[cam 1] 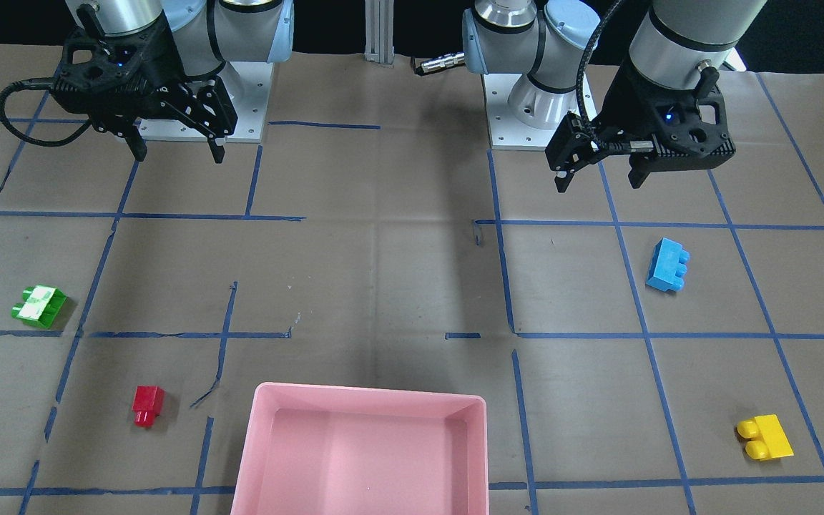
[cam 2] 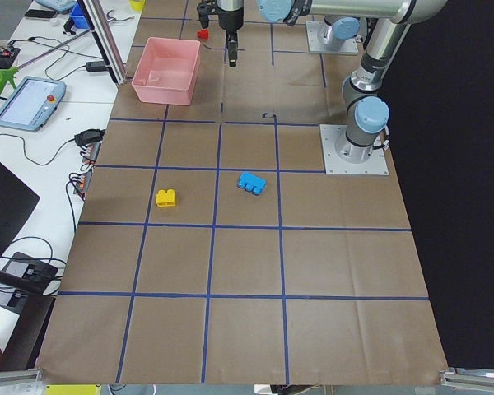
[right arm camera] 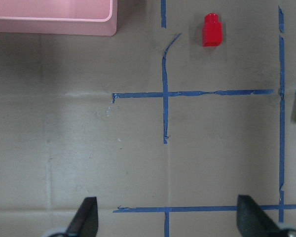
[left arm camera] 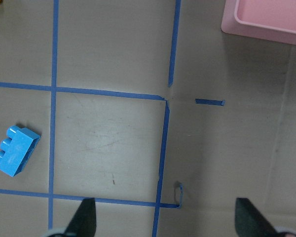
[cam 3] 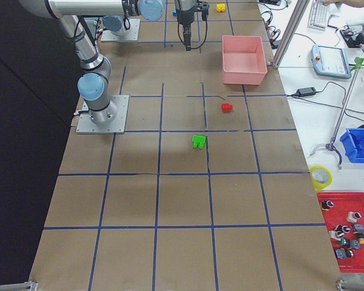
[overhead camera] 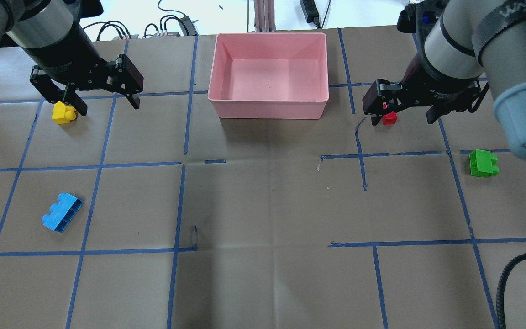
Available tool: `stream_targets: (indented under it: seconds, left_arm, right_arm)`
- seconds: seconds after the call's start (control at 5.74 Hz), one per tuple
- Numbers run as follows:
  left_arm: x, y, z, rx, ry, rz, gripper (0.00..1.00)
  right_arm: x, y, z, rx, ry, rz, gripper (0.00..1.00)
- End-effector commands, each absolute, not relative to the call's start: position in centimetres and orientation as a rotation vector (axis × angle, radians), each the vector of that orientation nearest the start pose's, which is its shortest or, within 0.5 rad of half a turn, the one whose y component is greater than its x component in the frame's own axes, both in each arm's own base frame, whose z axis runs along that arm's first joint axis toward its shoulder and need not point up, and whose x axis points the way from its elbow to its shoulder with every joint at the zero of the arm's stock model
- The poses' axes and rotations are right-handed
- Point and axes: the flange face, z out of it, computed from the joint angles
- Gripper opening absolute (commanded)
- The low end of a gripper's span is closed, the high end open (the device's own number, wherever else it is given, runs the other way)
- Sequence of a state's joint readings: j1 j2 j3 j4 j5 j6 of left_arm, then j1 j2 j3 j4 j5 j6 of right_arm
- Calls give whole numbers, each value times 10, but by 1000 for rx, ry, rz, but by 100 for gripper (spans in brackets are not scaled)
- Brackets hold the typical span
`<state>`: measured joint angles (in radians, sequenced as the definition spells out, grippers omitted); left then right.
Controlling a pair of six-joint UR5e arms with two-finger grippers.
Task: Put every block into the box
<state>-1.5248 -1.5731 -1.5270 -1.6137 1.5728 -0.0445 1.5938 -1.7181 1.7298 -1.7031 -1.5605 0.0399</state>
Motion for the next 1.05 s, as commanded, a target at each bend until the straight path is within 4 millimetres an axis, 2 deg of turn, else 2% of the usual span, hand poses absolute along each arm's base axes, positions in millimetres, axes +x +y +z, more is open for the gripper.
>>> stream_targets:
  seconds: [0.0,0.7,0.87]
  left_arm:
    - [-110,-499,504,-140,3137,2,100]
    - [-108,-497,506,-101,3135,-5,100]
    - [-98,-493,509,87,3133,-13,100]
  right_arm:
    - [144,-437,491,25,3121,-186,100]
    - [145,-436,491,37,3121,-184,100]
    - [145,-436,489,30,3122,-172,100]
